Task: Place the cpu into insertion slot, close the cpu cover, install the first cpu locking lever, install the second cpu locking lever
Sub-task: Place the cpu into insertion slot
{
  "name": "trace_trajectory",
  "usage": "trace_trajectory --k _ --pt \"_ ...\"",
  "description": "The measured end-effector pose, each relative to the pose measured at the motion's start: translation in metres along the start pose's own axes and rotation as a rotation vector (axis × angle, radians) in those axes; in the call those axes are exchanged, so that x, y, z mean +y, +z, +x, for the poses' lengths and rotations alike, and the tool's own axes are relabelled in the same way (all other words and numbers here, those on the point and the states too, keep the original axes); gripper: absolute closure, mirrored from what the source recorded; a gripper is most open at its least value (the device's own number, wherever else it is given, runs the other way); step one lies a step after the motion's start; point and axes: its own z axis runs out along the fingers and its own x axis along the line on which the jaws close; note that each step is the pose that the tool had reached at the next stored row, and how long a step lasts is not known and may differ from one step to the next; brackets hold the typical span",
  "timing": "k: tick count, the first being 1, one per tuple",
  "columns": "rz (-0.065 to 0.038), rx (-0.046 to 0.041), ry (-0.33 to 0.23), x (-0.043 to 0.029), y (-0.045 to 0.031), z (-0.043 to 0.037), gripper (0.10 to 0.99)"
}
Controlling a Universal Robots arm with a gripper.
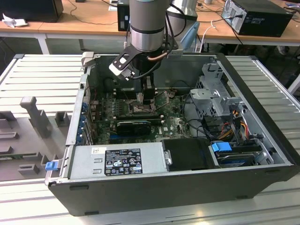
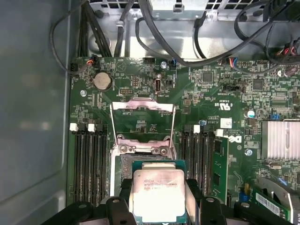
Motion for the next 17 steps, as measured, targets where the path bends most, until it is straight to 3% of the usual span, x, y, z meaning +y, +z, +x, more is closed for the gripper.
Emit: trace_trajectory --k 12,17 --pt "-0.001 -0.0005 0.013 -0.012 0.0283 0.0099 0.557" --pt "-0.001 -0.001 0.024 -0.0121 0.0327 0.0133 0.557"
